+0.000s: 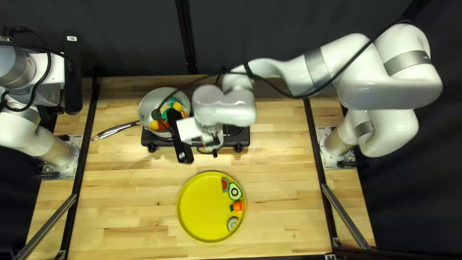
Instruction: Pick up a pot and place it onto the stove surface, add food to pot
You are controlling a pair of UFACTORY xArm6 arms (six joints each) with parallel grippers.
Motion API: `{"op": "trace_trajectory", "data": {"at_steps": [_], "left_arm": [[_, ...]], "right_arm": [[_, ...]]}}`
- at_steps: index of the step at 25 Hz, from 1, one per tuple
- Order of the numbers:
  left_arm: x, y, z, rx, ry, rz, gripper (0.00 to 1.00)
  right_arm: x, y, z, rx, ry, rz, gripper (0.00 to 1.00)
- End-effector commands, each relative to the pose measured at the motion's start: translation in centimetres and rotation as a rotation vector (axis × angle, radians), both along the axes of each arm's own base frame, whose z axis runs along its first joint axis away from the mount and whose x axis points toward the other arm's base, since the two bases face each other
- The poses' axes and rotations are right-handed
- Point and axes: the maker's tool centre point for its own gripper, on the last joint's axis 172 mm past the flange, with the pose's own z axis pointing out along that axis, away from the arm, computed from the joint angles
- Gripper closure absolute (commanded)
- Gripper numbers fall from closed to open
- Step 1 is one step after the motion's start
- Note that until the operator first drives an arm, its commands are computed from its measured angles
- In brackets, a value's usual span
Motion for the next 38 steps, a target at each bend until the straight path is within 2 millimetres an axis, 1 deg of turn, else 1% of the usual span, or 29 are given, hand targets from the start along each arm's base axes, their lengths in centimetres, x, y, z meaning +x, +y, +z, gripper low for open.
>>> {"op": "trace_trajectory", "data": {"at_steps": [1, 4, 5, 6, 8, 11, 31, 37, 38], "left_arm": [[0.0, 0.0, 0.0, 0.000, 0.000, 0.000, 0.00], [0.0, 0.0, 0.0, 0.000, 0.000, 0.000, 0.00], [0.0, 0.0, 0.0, 0.000, 0.000, 0.000, 0.00], [0.0, 0.0, 0.0, 0.000, 0.000, 0.000, 0.00], [0.0, 0.0, 0.0, 0.000, 0.000, 0.000, 0.00], [0.0, 0.0, 0.0, 0.000, 0.000, 0.000, 0.00], [0.0, 0.0, 0.0, 0.000, 0.000, 0.000, 0.00], [0.0, 0.0, 0.0, 0.000, 0.000, 0.000, 0.00], [0.0, 0.0, 0.0, 0.000, 0.000, 0.000, 0.00]], "right_arm": [[2.5, -3.0, 1.5, -0.008, 0.010, 0.010, 1.00], [4.4, -4.5, 2.2, -0.011, 0.004, 0.018, 1.00], [4.6, -4.7, 2.2, -0.011, 0.004, 0.018, 1.00], [5.5, -5.3, 2.3, -0.007, 0.002, 0.022, 1.00], [6.6, -6.1, 2.0, 0.000, 0.001, 0.024, 1.00], [7.5, -7.1, 1.4, 0.011, 0.005, 0.015, 1.00], [7.4, -7.3, 1.4, 0.008, 0.006, 0.018, 1.00], [8.9, -7.5, 1.6, 0.016, 0.020, 0.027, 1.00], [9.0, -7.5, 1.5, 0.018, 0.024, 0.028, 0.95]]}}
